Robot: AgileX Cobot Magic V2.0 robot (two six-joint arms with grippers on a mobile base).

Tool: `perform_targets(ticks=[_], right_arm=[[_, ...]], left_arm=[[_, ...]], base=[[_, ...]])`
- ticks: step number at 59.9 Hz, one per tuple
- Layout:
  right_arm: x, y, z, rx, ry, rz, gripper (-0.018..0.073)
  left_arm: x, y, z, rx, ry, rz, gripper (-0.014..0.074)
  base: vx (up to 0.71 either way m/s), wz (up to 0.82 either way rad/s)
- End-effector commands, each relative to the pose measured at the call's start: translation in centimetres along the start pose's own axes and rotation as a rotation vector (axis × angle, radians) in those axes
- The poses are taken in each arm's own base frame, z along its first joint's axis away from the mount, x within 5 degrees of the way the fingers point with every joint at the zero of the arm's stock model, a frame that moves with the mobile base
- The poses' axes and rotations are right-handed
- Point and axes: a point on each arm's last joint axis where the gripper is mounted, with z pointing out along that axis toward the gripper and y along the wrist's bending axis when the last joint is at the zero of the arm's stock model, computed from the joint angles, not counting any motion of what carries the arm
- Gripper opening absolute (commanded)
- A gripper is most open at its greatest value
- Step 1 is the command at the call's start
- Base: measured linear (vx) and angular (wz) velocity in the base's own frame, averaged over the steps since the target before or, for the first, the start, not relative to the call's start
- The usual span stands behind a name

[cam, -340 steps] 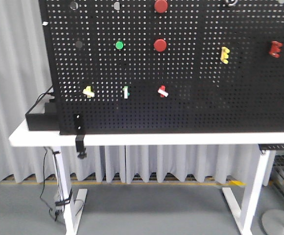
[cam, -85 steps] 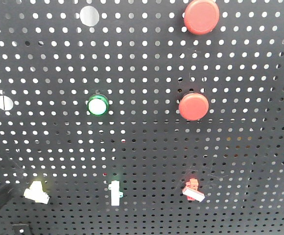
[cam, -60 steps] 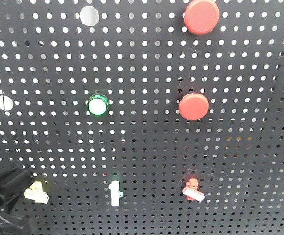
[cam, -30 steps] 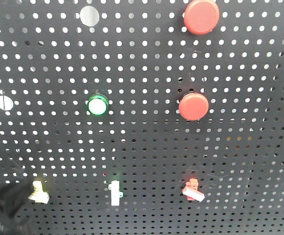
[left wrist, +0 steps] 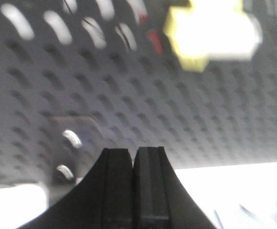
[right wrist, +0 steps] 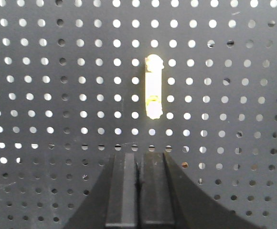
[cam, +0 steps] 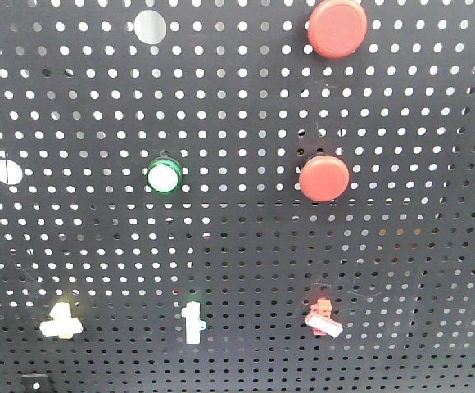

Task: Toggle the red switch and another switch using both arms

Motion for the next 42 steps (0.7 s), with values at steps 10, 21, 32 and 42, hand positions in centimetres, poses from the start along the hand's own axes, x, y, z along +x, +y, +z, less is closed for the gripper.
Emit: perform_targets(ticks=[10,21,32,42], right_arm=[[-1.7,0.4,0.2,-0.047,-0.095,0.002,-0.0006],[-0.8,2.9,1.6,-0.247,-0.034,0.041,-0.0006],[0.1,7.0,4.6,-0.465,-0.040,0.072,-0.0006],[0.8,10.6,7.7,-0.565,-0.017,0.009,-0.0006]], left_arm=[[-3.1,-0.3,-3.0,0.020,-0.237,-0.002,0.0002],[-3.9,-0.1,-4.4,0.016,-0.322,0.029,0.0002],[-3.9,-0.1,-4.4,0.012,-0.322,0.051,0.0002],[-3.9,-0.1,-4.4,0.007,-0.328,0.048,0.0002]], base=[[0.00,0.00],[0.00,0.00],[0.00,0.00],[0.00,0.00]])
